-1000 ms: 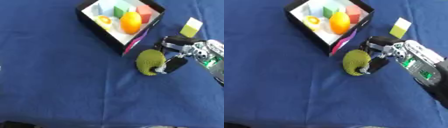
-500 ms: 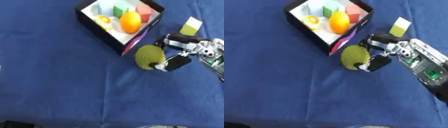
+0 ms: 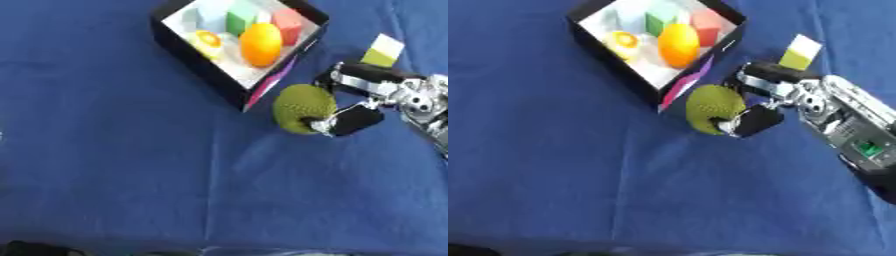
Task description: Pick up objects on the table and place them in the box.
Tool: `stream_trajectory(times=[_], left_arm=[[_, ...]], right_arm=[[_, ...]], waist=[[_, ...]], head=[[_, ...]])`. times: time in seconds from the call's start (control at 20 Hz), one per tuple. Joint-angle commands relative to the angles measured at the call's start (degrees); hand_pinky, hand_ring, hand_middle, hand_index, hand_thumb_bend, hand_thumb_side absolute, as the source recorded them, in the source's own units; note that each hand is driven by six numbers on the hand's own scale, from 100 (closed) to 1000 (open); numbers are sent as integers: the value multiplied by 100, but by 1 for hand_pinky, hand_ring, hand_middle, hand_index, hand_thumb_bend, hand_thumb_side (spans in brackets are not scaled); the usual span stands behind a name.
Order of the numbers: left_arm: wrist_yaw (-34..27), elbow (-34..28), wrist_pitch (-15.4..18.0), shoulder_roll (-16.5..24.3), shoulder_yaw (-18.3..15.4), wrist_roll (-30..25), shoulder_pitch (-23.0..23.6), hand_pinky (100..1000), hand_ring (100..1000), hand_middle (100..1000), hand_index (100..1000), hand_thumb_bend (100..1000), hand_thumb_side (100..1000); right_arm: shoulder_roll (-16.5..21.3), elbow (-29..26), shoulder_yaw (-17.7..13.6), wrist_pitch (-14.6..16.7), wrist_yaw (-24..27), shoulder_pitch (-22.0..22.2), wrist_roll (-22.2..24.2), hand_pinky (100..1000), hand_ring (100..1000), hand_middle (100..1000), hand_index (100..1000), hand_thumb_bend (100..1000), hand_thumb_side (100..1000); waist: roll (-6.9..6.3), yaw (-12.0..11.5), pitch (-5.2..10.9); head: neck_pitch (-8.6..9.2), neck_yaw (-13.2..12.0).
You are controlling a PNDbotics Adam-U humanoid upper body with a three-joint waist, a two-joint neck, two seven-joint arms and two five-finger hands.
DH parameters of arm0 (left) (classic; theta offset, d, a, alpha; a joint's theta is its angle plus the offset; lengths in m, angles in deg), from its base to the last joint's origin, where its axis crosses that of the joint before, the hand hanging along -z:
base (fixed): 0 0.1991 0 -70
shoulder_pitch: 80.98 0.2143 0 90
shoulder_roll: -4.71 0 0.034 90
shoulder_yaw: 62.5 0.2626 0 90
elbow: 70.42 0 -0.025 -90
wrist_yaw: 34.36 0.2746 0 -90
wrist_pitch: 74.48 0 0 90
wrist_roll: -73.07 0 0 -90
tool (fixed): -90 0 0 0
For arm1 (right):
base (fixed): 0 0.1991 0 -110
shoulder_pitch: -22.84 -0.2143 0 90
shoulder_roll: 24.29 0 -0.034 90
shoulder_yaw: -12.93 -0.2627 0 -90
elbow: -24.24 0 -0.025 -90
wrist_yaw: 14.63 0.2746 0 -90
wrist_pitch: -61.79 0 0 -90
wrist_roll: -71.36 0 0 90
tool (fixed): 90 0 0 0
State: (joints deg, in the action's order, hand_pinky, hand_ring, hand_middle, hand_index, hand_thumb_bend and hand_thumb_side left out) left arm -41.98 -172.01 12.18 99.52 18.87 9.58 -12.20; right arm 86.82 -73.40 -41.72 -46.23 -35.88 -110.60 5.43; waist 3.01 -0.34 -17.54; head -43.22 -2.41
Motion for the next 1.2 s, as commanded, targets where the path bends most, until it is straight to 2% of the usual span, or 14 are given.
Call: stream_trajectory(times=[0.05, 0.5, 0.8, 1.0, 1.2], left_arm=[[-12, -79, 7, 128, -45, -28, -49, 671, 740, 684, 793, 100, 654], [-5, -87, -1, 143, -49, -44, -33, 670, 738, 683, 793, 100, 652], [3, -100, 2, 146, -67, -35, -24, 670, 738, 683, 792, 100, 650], [17, -126, 12, 145, -77, -23, -11, 670, 739, 688, 792, 100, 640], [32, -179, 50, 121, -68, 9, -9, 673, 742, 700, 790, 100, 633]], right_arm=[[109, -171, -102, -6, 57, -111, -219, 813, 566, 482, 603, 180, 345], [390, -704, -422, 30, 9, -117, -466, 810, 569, 498, 621, 185, 355], [598, -1073, -751, 20, -17, -272, -607, 812, 575, 503, 628, 191, 353], [546, -1037, -940, -53, -63, -731, -694, 817, 583, 506, 632, 210, 336], [78, -375, -911, 17, -191, -1593, -620, 825, 598, 513, 639, 232, 339]], waist=[[26, 8, 308], [37, 31, 324], [45, 36, 331], [50, 34, 345], [41, 3, 367]], head=[[13, 13], [12, 5], [3, -11], [-6, -9], [3, 36]])
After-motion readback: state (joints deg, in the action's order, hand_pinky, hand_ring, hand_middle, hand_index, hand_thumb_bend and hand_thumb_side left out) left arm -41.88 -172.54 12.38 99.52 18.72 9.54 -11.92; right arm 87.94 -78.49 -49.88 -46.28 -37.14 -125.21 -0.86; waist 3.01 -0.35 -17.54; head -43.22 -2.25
